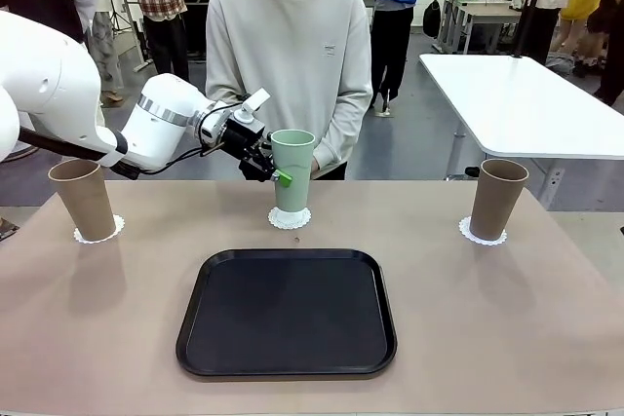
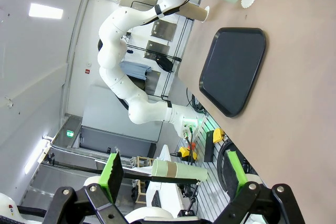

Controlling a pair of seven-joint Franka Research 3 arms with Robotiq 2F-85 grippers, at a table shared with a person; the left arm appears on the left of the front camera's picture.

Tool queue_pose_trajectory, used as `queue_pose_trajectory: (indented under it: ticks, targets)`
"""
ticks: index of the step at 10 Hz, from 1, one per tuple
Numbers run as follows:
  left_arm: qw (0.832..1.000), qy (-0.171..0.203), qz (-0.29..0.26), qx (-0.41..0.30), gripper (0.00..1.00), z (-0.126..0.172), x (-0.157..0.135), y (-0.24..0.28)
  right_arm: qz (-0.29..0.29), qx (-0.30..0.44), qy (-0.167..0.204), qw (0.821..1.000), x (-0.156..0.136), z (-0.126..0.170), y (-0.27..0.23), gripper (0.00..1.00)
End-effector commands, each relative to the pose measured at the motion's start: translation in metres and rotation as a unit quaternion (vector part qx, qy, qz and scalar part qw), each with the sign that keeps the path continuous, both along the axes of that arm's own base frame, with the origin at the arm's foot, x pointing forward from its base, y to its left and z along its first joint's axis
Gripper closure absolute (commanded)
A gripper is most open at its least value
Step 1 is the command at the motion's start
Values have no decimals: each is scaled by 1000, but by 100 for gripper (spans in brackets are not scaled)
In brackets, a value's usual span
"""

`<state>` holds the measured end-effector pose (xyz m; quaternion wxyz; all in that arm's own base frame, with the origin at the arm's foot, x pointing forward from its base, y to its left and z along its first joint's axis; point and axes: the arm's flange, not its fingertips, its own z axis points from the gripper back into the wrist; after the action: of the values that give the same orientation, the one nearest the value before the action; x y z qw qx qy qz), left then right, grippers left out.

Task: Place coasters on the table and set cups on them.
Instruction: Take one Reusable plastic cup from the Flat Tray and place it on a coaster set by the human.

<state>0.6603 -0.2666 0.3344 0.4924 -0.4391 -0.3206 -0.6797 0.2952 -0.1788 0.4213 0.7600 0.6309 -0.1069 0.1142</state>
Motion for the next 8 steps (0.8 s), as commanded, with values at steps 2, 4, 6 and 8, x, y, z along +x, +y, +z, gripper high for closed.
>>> queue_pose_trajectory:
  ticks: [2, 4, 6, 8]
  targets:
    - [1000, -4, 7, 16, 12, -10, 15, 2, 2, 4, -2, 1000, -1, -1, 1, 0]
    - [1000, -13, 13, 24, 12, -15, 20, 5, 2, 4, -2, 1000, -1, -1, 1, 0]
    - [999, -23, 14, 20, 12, -20, 24, 8, 2, 4, -2, 1000, -1, -1, 1, 0]
    - [999, -29, 18, 14, 12, -27, 27, 10, 2, 4, -2, 1000, -1, -1, 1, 0]
